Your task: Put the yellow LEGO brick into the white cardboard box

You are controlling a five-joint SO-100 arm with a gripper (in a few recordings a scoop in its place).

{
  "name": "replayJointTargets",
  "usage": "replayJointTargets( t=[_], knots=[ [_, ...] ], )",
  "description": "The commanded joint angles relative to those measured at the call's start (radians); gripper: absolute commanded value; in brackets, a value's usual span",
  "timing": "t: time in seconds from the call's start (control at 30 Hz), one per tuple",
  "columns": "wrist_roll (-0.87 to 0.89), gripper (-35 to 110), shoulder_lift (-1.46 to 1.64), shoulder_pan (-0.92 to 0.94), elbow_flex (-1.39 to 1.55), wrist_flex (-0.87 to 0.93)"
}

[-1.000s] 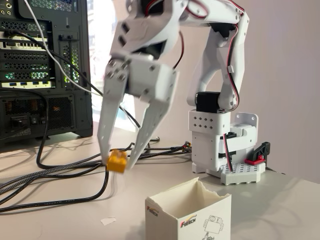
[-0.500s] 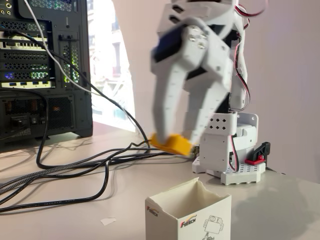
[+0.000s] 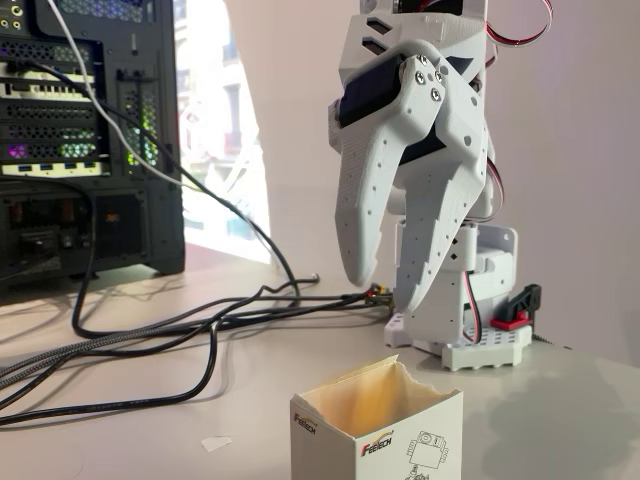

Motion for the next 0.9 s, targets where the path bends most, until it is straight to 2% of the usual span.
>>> replayJointTargets(
  t=[0.0,0.07,0.13,0.27,0.53,0.87],
  knots=[
    [0.009,16,0.074,-0.008,-0.011,0.012],
    [0.002,15,0.083,-0.005,-0.009,0.014],
    [-0.028,6,0.097,0.009,0.002,0.006],
    [-0.204,-9,0.126,0.069,0.031,0.002],
    [-0.520,-9,0.259,0.224,0.193,-0.032],
    [-0.566,-9,0.635,0.295,0.456,0.006]
  ],
)
